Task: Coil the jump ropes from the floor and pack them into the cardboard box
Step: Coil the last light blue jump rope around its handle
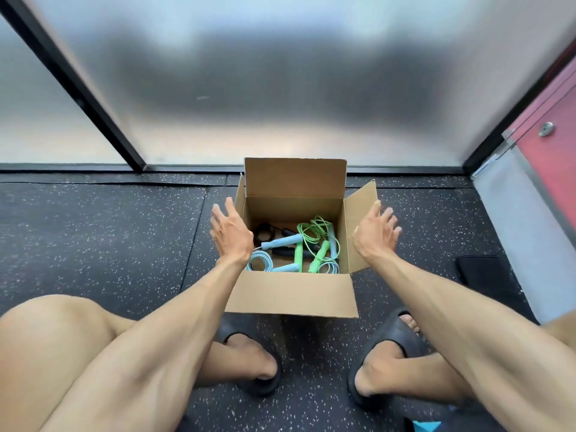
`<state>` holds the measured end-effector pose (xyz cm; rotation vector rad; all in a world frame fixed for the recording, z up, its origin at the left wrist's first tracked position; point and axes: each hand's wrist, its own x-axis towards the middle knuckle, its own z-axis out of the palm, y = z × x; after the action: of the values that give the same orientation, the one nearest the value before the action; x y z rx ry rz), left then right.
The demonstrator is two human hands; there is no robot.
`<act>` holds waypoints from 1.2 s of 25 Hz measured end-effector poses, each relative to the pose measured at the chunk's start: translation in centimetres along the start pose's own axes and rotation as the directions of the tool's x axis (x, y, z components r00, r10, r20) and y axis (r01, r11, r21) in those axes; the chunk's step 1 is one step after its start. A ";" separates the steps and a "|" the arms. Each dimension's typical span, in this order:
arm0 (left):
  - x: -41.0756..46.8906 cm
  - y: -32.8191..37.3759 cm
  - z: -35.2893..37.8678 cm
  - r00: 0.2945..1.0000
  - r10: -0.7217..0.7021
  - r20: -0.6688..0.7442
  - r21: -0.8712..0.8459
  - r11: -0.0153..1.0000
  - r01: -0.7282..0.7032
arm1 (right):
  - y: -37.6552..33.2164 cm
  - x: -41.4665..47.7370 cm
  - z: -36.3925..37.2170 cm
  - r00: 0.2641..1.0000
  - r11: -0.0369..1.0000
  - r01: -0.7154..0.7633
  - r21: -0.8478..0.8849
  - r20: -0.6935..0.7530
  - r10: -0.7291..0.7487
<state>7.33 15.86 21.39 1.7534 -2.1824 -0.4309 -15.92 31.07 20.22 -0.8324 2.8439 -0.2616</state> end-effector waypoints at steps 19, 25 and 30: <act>-3.5 0.6 3.8 0.247 0.139 0.959 0.011 0.851 -0.525 | -1.4 0.3 5.7 0.794 0.907 0.382 0.178 0.439 -0.420; 4.2 3.5 3.2 0.444 0.275 0.852 -0.067 0.900 -0.430 | -3.3 8.3 3.4 0.662 0.970 -0.083 0.228 0.740 -0.118; 5.3 0.3 7.9 0.831 0.287 0.476 0.072 0.930 -0.361 | -3.5 14.0 5.0 0.894 0.910 -0.227 0.348 0.446 0.053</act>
<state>2.72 11.03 14.61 1.4034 -2.8608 -0.6541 -24.72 19.96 14.56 -0.5133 2.3110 -0.5351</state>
